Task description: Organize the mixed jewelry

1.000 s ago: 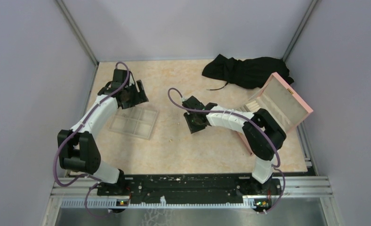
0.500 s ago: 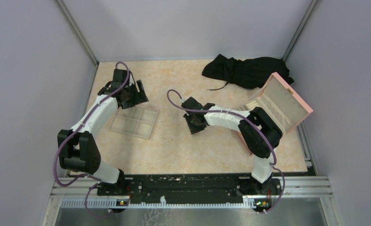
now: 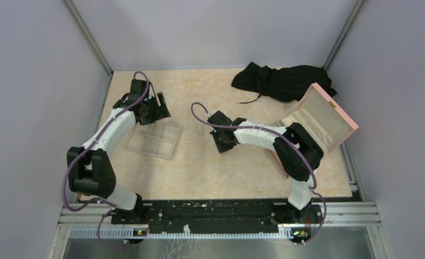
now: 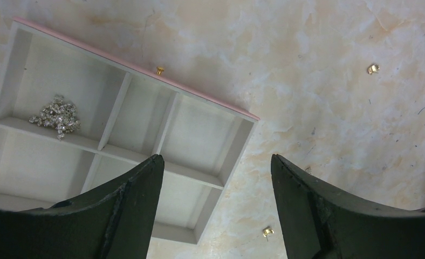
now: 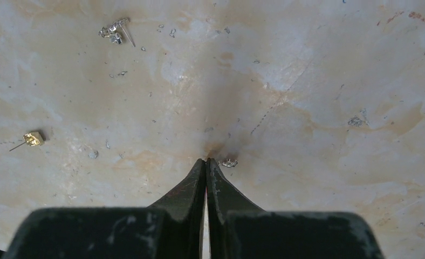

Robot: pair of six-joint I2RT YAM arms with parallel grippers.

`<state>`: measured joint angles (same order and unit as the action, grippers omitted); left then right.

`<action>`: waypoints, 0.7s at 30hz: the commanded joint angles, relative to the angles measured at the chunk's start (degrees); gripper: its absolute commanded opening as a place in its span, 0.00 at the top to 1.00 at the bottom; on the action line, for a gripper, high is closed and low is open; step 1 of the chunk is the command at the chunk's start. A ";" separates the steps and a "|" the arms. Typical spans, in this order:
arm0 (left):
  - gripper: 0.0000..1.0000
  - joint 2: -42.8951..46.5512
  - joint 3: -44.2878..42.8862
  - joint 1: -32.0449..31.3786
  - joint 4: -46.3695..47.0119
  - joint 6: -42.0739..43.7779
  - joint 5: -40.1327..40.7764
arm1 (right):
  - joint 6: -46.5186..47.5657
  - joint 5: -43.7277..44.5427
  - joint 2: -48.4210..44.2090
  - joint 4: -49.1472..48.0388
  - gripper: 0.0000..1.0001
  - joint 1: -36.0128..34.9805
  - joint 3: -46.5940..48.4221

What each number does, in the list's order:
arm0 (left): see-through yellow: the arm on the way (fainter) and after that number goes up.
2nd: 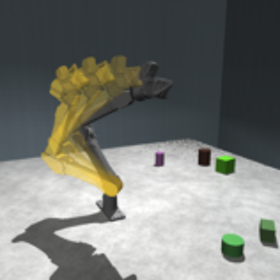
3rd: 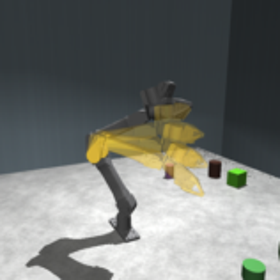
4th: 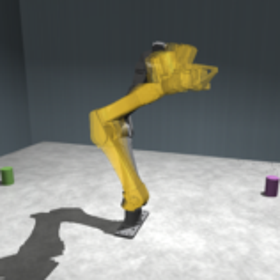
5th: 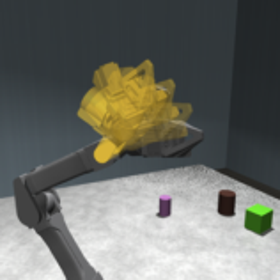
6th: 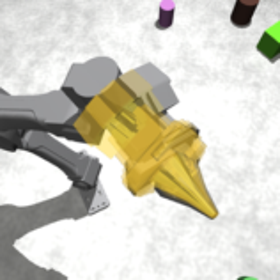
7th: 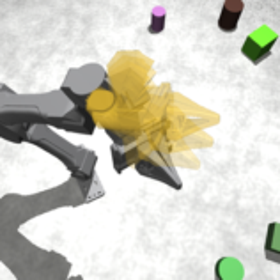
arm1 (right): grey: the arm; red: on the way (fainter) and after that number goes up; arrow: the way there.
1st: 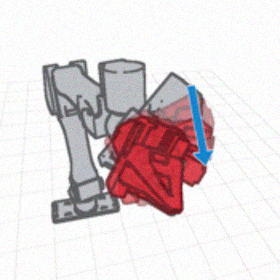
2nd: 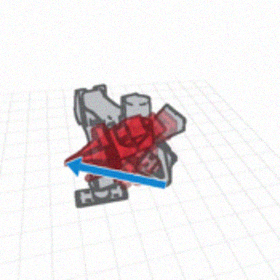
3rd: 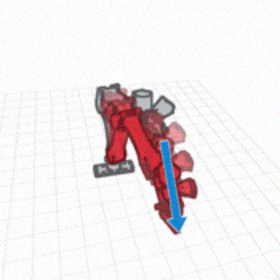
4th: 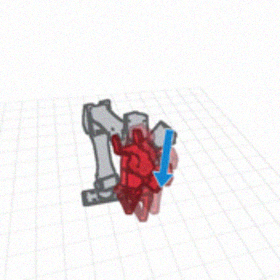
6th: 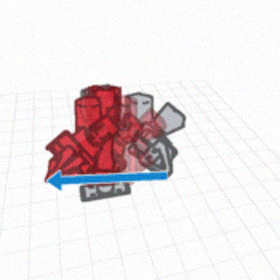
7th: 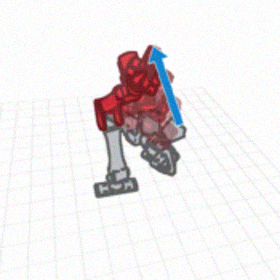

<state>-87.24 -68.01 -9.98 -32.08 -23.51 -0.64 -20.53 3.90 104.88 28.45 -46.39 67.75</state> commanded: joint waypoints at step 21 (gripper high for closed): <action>0.19 0.41 -4.14 7.93 -3.78 1.36 0.10 | -3.00 -1.61 -2.76 -0.19 1.00 -0.80 13.48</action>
<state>-87.88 -69.87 -6.79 -33.12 -22.46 -1.08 -22.50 5.41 103.55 30.83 -46.39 75.94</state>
